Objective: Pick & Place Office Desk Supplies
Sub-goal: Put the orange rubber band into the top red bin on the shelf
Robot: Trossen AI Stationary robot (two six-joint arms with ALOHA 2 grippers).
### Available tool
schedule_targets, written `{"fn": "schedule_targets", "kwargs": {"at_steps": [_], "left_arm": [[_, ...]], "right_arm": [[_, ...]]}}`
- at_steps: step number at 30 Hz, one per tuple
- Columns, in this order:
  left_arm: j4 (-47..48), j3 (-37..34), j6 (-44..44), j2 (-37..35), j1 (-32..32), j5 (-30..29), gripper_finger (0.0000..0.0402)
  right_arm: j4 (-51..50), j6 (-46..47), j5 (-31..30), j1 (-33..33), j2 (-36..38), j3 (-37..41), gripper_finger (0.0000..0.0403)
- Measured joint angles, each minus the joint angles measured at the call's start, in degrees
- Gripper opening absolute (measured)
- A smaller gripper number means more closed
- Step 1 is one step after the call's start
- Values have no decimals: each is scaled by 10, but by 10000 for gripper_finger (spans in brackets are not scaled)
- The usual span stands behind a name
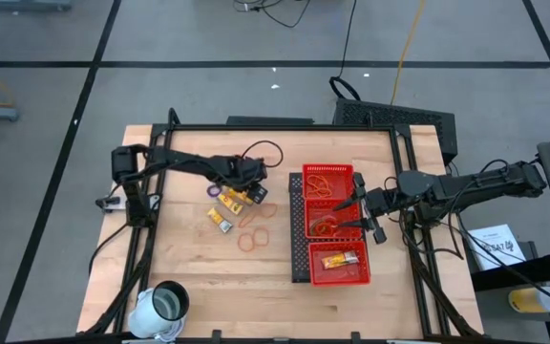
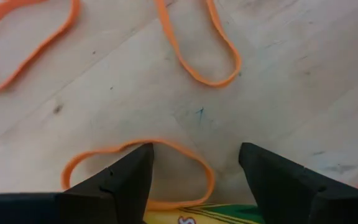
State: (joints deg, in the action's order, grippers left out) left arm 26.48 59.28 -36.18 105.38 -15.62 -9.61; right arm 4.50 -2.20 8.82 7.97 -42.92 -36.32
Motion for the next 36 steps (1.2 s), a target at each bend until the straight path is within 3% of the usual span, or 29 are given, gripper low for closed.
{"fn": "schedule_targets", "kwargs": {"at_steps": [6, 17, 25, 36], "left_arm": [[5, 1, -1, 6, -2, 21, 212], [1, 0, 15, 7, -1, 33, 15], [-25, -5, 41, -23, 1, 36, 5], [-86, -3, 74, -186, 34, 20, 10]], "right_arm": [[0, 0, -1, 0, 0, 0, 180], [-2, 10, -43, 0, 0, 0, 180], [-2, 11, -43, 0, 0, 0, 180], [21, -1, -46, 0, 0, 0, 180]]}}
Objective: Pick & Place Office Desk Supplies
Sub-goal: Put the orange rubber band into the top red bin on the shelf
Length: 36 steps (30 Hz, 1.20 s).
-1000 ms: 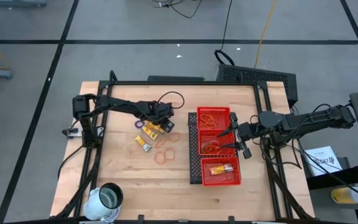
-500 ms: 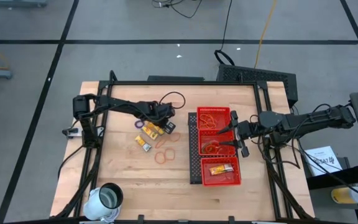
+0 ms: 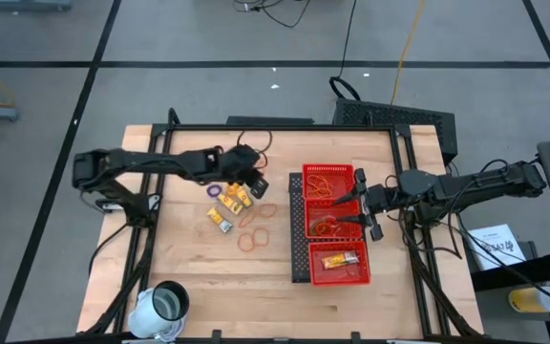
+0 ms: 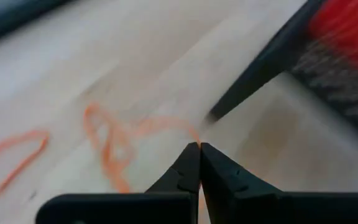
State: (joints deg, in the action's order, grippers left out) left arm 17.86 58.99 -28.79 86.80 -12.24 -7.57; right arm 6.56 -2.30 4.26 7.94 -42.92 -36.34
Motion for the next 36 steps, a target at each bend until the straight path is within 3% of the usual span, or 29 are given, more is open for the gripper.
{"fn": "schedule_targets", "kwargs": {"at_steps": [9, 17, 28, 36], "left_arm": [[-101, 1, 45, -71, 56, 36, 11], [-196, 1, 75, -72, 98, 133, 10], [-252, 1, 113, -71, 140, 185, 10], [-254, 1, 126, -71, 154, 186, 14]], "right_arm": [[49, -19, -12, -1, -24, 0, 180], [114, -46, -61, -1, -72, 0, 180], [278, -65, -60, -26, -168, 0, 195], [370, -44, 7, -52, -251, 0, 230]]}}
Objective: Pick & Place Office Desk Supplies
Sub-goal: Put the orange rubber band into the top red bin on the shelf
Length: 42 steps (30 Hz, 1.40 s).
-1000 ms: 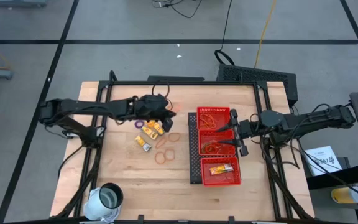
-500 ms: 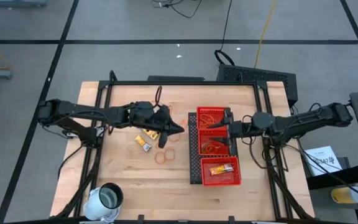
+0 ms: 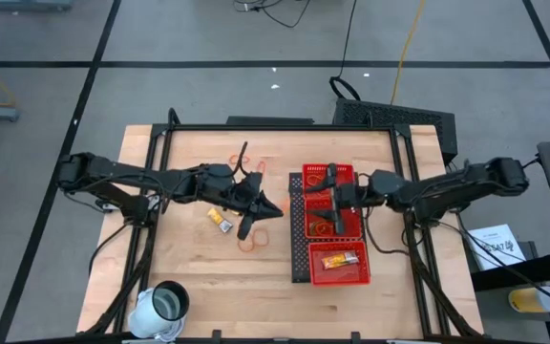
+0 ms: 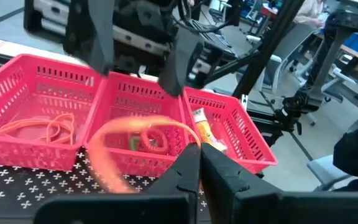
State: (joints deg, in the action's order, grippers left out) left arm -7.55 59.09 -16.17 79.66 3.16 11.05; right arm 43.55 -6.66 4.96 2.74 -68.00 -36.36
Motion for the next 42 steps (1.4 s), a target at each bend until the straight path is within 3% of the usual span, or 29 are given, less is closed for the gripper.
{"fn": "schedule_targets", "kwargs": {"at_steps": [11, 21, 26, 34, 39, 42], "left_arm": [[0, 0, 8, 0, 0, -3, 14], [1, 0, 15, 0, -1, -6, 17], [2, 0, 21, 0, -1, -6, 5], [2, 0, 25, -1, -1, -6, 22], [2, 0, 30, -1, -1, -7, 5], [1, 0, 44, -1, -1, -7, 16]], "right_arm": [[31, 15, 11, -22, -95, -50, 217], [29, 10, 11, -31, -131, -76, 213], [29, -4, 11, -31, -131, -76, 160], [30, -18, 11, -31, -131, -76, 18], [29, -23, 11, -31, -131, -76, 11], [29, -17, 11, -31, -131, -76, 3]]}}
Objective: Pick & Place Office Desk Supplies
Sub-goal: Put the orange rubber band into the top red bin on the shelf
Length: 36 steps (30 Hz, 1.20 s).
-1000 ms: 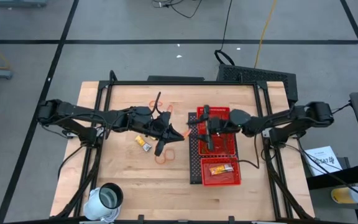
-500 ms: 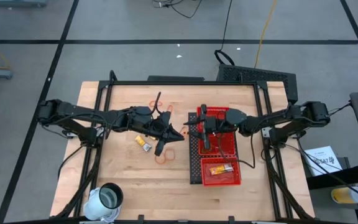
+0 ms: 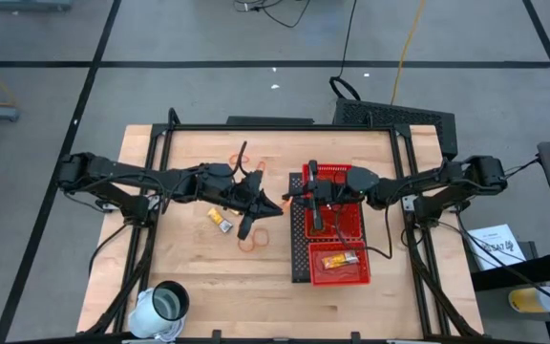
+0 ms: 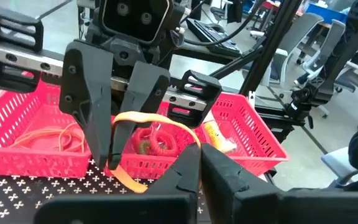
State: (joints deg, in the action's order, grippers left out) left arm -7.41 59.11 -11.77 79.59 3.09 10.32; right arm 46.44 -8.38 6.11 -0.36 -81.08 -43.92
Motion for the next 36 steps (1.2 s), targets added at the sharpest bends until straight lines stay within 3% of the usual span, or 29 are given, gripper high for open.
{"fn": "schedule_targets", "kwargs": {"at_steps": [9, 15, 22, 28, 36], "left_arm": [[-26, 0, 18, 0, -7, -47, 169], [1, 0, 28, -29, -36, -64, 236], [24, 0, 31, -59, -68, -65, 267], [34, 0, 27, -52, -79, -89, 269], [41, 0, 22, -28, -76, -89, 269]], "right_arm": [[-18, 2, 0, 0, 3, 0, 1], [-95, 0, 0, 0, 59, 1, 1], [-226, -12, -15, 0, 161, 1, 0], [-323, -24, -158, 0, 249, 21, 0], [-343, -11, -230, 0, 330, 88, 0]]}}
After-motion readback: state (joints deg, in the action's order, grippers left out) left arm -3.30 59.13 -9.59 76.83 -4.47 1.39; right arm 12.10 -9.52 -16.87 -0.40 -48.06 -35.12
